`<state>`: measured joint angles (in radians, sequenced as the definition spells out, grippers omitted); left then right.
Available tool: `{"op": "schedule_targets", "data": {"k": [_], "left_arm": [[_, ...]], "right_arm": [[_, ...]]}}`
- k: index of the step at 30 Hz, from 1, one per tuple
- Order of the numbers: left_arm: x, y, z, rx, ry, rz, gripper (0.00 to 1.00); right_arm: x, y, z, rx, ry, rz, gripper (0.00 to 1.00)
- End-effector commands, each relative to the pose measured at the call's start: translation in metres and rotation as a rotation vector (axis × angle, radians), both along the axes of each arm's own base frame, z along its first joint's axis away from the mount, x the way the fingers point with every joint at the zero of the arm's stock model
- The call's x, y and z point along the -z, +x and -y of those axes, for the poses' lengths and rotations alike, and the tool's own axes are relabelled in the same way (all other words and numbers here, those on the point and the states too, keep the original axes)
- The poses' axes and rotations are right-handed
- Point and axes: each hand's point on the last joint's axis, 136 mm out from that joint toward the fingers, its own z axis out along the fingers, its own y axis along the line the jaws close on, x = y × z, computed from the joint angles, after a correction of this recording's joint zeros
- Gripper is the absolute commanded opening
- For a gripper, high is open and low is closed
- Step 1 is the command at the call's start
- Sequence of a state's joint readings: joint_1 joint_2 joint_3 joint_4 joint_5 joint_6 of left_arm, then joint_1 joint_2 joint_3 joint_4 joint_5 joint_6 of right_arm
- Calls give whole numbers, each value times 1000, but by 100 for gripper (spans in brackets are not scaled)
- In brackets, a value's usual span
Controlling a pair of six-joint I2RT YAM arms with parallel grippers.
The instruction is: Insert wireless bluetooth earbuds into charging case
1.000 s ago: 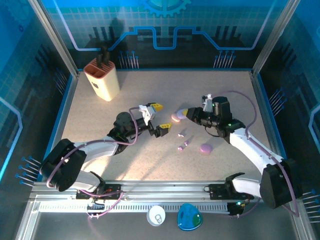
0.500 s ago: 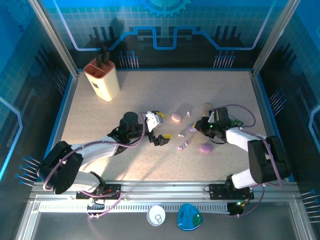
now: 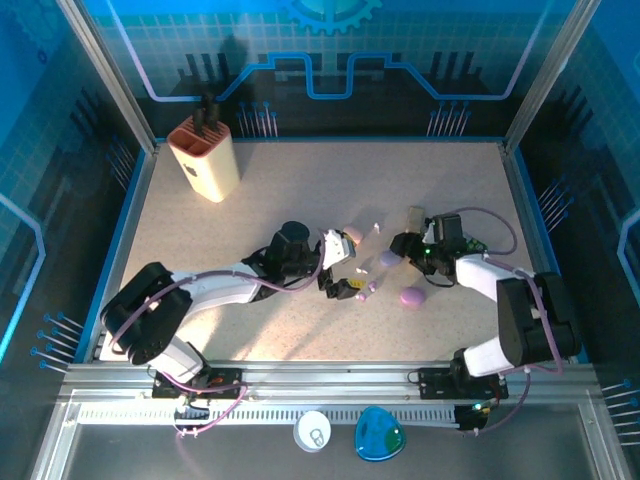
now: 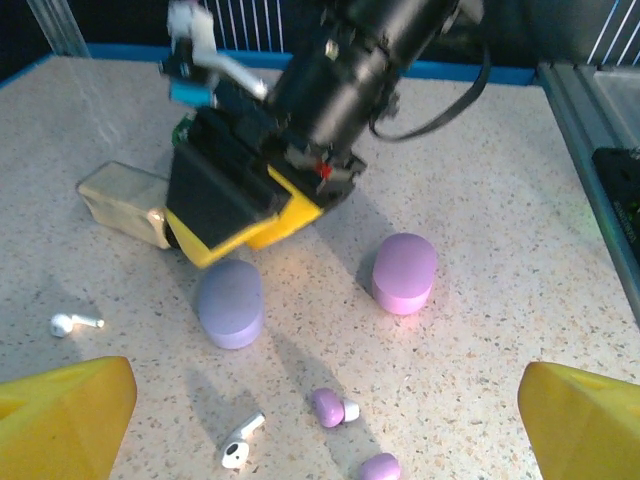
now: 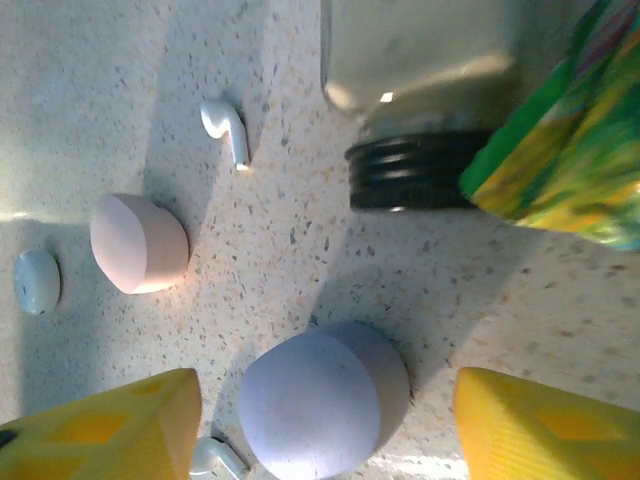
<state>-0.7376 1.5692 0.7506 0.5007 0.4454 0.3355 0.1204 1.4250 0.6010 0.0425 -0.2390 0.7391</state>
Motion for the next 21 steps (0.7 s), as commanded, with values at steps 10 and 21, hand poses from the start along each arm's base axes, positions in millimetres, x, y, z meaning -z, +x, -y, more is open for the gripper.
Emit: {"op": "schedule_targets", "data": {"k": [10,21], "left_arm": [[30,-2,51,35,133,-8,97],[69,-24,109,145,223,-24,94]], "right_arm": [[-68,-22,63,107,-164,141,74],[-72,-43,84,161,-121,159,74]]}}
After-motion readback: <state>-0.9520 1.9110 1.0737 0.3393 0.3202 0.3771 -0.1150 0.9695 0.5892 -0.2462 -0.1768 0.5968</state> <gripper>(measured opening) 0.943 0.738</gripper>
